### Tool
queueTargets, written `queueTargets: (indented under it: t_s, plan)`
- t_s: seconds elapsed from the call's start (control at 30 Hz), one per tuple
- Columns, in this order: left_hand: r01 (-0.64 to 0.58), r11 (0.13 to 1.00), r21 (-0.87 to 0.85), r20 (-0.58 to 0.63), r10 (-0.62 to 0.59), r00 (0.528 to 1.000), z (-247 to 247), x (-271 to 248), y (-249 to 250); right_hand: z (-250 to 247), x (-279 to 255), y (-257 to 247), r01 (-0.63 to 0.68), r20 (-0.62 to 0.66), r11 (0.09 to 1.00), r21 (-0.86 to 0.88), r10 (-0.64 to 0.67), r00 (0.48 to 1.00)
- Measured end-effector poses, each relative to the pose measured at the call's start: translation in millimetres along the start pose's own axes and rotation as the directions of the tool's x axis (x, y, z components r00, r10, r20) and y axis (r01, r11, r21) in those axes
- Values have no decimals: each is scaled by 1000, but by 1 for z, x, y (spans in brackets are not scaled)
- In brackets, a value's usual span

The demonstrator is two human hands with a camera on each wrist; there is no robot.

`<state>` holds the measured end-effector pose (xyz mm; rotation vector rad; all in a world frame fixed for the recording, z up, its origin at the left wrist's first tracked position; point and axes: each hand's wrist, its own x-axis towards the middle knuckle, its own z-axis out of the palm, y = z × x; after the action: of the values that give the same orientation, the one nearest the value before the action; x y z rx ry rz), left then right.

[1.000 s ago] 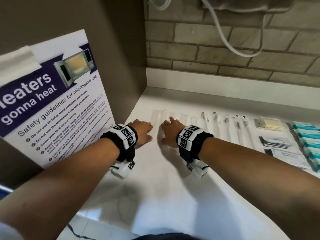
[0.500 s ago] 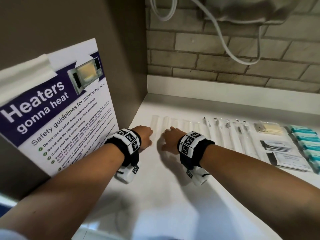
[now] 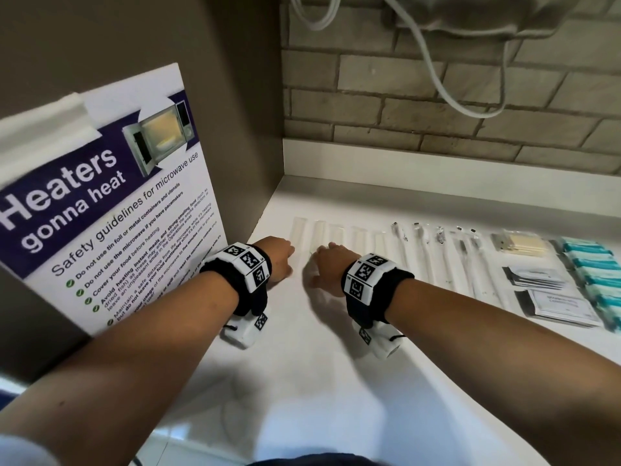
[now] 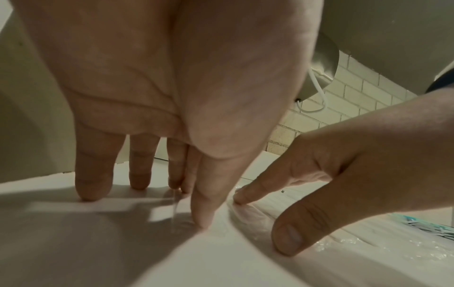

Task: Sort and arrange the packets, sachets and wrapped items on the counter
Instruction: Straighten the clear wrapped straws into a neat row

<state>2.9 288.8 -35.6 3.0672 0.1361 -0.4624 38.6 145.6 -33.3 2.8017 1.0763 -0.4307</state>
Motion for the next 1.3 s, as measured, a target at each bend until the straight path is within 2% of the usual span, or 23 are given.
queueTargets:
  t_s: [0.63, 0.9, 1.1, 1.3]
  plan:
    - [-23, 1000, -3, 4, 23, 1000, -3, -7, 2, -2, -6, -2, 21, 4, 1000, 0, -21, 1000]
    - [-19, 1000, -1, -19, 19, 1000, -7, -6, 5, -4, -11, 8, 58, -31, 996, 66, -56, 998]
    - [-98, 995, -30, -70, 95, 993, -18, 0, 25, -13, -16, 40, -69, -10, 997, 44, 69, 998]
    - [-161, 983, 85, -4, 162, 987, -13, 4, 56, -8, -24, 57, -166, 61, 983, 82, 161, 985]
